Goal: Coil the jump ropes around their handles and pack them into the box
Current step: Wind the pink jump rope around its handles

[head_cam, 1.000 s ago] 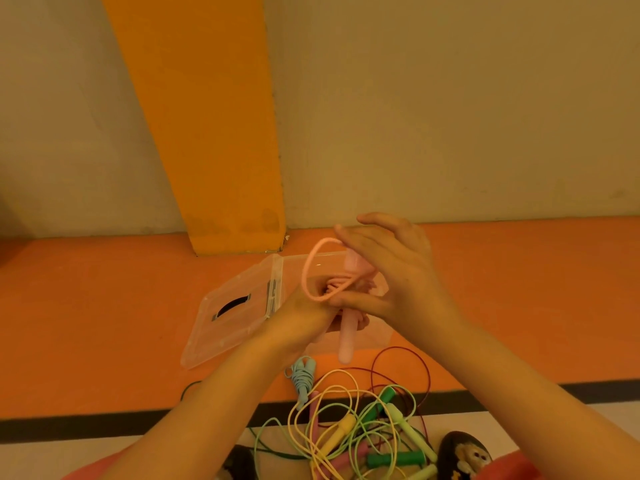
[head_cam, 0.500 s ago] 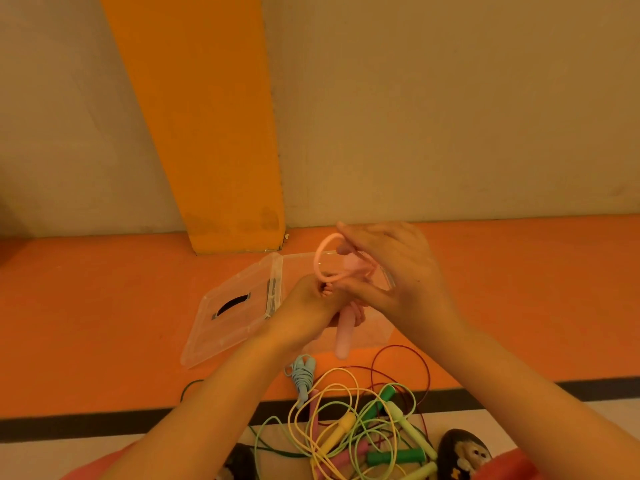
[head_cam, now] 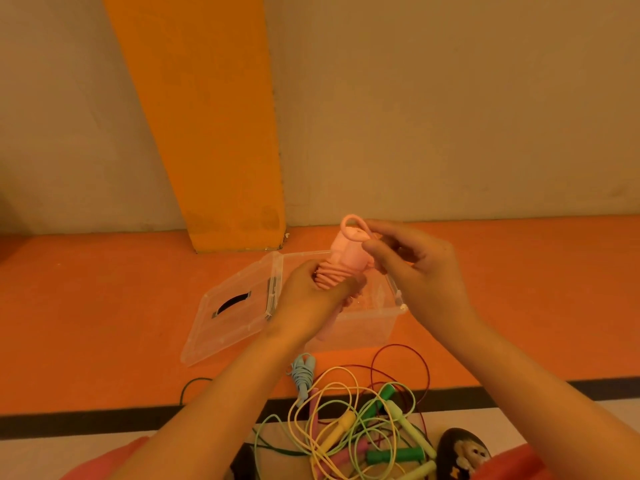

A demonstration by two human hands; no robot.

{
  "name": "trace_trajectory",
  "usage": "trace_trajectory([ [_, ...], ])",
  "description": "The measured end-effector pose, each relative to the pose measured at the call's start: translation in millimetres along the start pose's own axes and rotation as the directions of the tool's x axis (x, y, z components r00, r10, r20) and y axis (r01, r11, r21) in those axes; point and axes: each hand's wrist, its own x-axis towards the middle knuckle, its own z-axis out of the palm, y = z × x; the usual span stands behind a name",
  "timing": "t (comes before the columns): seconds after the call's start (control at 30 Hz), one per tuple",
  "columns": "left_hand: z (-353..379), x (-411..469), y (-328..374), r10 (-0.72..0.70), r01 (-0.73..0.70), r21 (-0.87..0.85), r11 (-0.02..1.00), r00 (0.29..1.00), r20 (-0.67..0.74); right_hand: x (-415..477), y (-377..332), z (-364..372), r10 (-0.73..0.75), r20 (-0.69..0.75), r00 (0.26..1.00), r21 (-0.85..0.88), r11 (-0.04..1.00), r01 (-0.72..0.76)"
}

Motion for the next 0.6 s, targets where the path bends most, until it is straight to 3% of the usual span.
trace_trajectory([
  [0.1,1,-2,1,0.035,-0.037,-0.020,0.999,0.996,-0.084,3,9,2,-0.039,0.052,0.998,-0.167,0.985,0.047],
  [0.2,1,-5,5,0.066,-0.068,-0.034,0.997,0.996,-0.060,4,14,1,-0.074,0.133,0.988,-0.261,0.959,0.107],
  [0.4,-8,-10,9,0.085,-0.077,-0.080,0.994,0.992,0.095,7,14,-6,-0.094,0.162,0.982,-0.302,0.943,0.140],
  [0.6,-7,-17,5,0.130,-0.122,-0.106,0.987,0.989,0.070,4,13,-3,-0.059,0.286,0.956,-0.359,0.919,0.164],
])
